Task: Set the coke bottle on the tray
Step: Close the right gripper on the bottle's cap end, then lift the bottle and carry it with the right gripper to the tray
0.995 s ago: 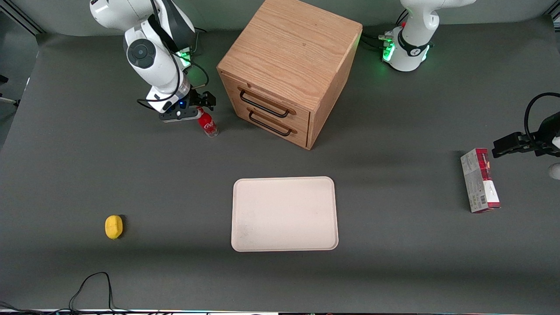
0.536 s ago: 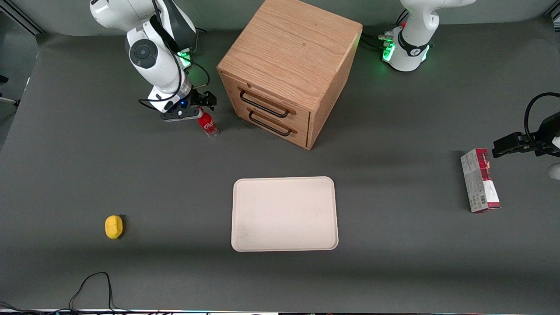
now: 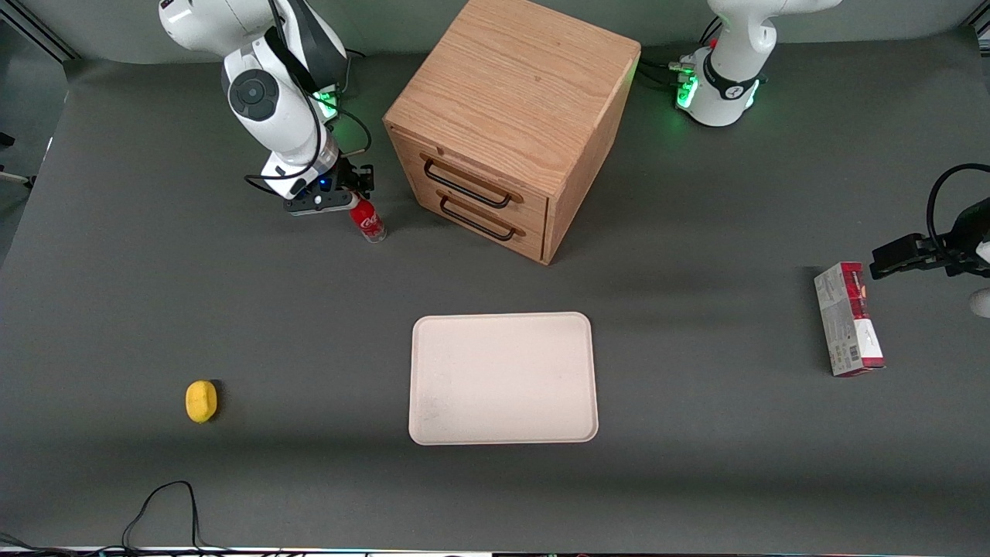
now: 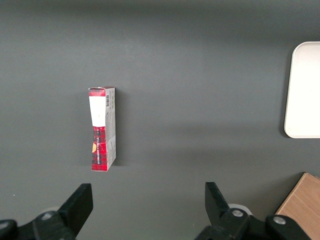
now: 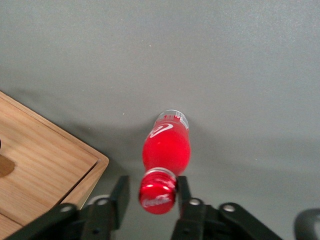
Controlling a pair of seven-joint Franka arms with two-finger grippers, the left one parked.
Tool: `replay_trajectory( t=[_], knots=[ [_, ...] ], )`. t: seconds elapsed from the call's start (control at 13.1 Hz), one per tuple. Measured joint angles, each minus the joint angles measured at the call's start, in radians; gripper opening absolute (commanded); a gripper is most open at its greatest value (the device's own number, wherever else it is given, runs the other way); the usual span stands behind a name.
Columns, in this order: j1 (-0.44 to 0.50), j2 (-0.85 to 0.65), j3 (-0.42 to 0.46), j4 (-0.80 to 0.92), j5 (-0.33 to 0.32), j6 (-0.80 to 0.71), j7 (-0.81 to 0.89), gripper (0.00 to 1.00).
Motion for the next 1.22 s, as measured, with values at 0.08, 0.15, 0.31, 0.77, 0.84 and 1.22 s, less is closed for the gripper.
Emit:
replay_trajectory(
  t=[0.08,0.15,0.31,0.77,0.84,1.22],
  knots=[
    [0.0,0.0,-0.001,0.0,0.0,0.0,0.0,0.0],
    [0.0,0.0,-0.001,0.0,-0.001,0.0,0.0,0.0],
    [0.0,0.0,-0.001,0.0,-0.001,0.0,0.0,0.0],
    [-0.015,0.011,-0.087,0.204,-0.004,-0.212,-0.032,0.0],
    [-0.018,0.036,-0.12,0.32,-0.011,-0.323,-0.04,0.0],
    [-0.044,0.354,-0.209,0.994,-0.02,-0.774,-0.067,0.0]
  ],
)
